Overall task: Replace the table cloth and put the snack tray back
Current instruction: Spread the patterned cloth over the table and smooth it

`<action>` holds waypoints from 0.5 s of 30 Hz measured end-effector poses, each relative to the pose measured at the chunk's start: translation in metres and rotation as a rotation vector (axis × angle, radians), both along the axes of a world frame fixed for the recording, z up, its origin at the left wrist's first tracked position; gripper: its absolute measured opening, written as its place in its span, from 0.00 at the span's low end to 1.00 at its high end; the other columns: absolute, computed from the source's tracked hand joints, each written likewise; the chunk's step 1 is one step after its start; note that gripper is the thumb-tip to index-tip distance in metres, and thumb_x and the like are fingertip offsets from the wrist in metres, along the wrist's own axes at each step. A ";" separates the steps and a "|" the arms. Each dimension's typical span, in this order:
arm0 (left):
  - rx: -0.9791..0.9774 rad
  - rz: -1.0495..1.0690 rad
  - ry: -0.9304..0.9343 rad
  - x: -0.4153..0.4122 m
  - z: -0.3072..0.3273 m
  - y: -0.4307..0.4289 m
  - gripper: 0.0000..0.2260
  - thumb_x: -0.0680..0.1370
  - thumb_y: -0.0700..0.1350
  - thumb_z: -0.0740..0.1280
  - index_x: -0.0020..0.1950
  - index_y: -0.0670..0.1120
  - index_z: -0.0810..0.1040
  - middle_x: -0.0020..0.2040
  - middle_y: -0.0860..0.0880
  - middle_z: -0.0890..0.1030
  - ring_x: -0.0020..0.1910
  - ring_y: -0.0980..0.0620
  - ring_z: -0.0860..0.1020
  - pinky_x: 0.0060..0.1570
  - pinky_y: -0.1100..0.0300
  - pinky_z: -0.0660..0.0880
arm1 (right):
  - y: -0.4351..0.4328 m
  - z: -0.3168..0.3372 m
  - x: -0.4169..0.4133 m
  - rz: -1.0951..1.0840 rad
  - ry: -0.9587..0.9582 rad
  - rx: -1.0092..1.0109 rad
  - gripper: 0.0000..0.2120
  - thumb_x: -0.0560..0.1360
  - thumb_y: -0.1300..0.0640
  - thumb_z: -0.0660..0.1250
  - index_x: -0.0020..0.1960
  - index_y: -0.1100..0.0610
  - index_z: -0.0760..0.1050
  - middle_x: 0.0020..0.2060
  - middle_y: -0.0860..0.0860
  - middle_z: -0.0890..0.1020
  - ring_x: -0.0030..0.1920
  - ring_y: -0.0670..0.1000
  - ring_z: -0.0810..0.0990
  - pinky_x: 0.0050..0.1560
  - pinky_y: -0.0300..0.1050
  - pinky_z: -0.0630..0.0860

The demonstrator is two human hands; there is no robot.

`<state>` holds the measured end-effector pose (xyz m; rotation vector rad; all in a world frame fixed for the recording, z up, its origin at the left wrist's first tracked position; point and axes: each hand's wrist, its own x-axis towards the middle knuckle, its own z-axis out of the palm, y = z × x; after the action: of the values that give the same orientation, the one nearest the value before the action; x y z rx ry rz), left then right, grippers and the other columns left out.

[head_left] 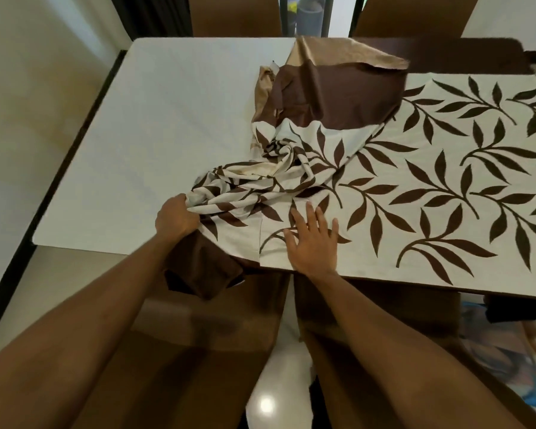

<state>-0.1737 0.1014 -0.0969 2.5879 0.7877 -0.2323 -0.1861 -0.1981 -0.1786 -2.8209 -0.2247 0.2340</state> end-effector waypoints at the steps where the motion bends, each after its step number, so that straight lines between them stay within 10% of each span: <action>1: -0.029 0.015 -0.010 -0.003 0.003 0.025 0.12 0.72 0.44 0.67 0.55 0.46 0.78 0.55 0.42 0.82 0.55 0.38 0.79 0.50 0.52 0.72 | 0.006 0.002 0.000 -0.005 0.003 0.004 0.30 0.82 0.35 0.46 0.81 0.42 0.51 0.83 0.49 0.50 0.82 0.54 0.45 0.79 0.64 0.40; 10: -0.325 0.026 0.057 -0.024 0.014 0.170 0.29 0.59 0.52 0.77 0.56 0.44 0.79 0.52 0.44 0.81 0.52 0.42 0.78 0.49 0.52 0.74 | 0.021 0.008 0.001 -0.127 0.039 -0.065 0.28 0.81 0.37 0.51 0.79 0.41 0.54 0.82 0.48 0.51 0.82 0.52 0.46 0.79 0.63 0.40; 15: -0.632 0.073 0.045 -0.031 0.011 0.189 0.14 0.68 0.49 0.80 0.48 0.51 0.79 0.46 0.54 0.81 0.45 0.55 0.79 0.39 0.63 0.74 | 0.048 0.018 0.010 -0.257 0.064 -0.034 0.25 0.80 0.44 0.59 0.75 0.49 0.64 0.79 0.54 0.61 0.80 0.58 0.56 0.76 0.69 0.50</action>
<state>-0.2050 0.2903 -0.0862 1.9620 0.6847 -0.4394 -0.1758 -0.1500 -0.1607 -2.8323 0.1571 0.2713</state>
